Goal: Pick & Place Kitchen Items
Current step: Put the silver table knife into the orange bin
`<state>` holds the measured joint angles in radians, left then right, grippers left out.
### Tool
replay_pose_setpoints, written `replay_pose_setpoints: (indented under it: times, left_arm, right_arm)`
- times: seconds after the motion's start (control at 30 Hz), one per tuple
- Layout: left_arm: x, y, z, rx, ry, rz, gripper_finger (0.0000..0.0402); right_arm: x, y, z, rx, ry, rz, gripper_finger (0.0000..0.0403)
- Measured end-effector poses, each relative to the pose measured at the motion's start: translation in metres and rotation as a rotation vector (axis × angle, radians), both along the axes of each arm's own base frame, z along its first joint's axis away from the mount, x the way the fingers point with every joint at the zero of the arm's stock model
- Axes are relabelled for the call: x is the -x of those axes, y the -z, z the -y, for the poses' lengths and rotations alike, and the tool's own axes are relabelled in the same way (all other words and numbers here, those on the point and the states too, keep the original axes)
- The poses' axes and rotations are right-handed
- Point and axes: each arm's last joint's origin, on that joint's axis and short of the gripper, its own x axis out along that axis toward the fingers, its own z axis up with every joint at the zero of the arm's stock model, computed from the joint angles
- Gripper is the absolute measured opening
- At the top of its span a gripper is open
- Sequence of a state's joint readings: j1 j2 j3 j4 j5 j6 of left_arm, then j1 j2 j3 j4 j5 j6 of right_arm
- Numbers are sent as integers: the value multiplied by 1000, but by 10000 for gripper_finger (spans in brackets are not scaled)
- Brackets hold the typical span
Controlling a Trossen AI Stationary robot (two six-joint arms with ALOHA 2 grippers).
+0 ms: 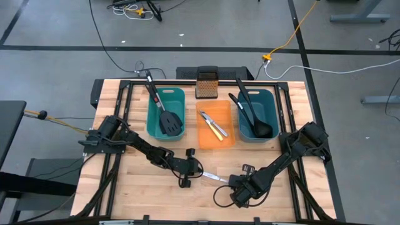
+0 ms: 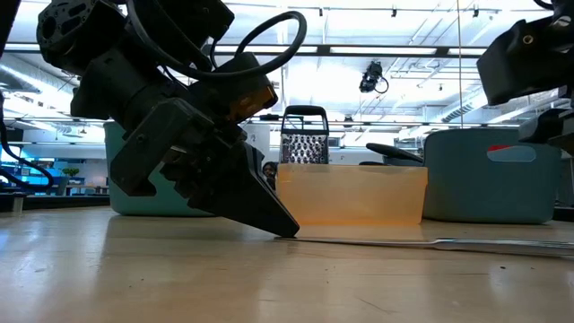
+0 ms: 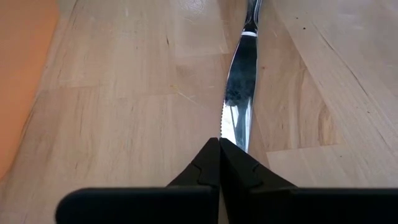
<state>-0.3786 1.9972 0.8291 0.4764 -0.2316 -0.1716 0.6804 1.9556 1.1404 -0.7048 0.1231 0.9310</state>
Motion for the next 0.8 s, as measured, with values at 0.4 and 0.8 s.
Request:
replay_pose_setpoints:
  times: [0.4, 0.8]
  left_arm:
    - [-1, -1, 2, 7, 26, 16, 39]
    - [-1, -8, 3, 28, 56, 49, 59]
  right_arm:
    - [3, -2, 0, 41, -22, 9, 83]
    - [9, -2, -4, 123, -52, 51, 83]
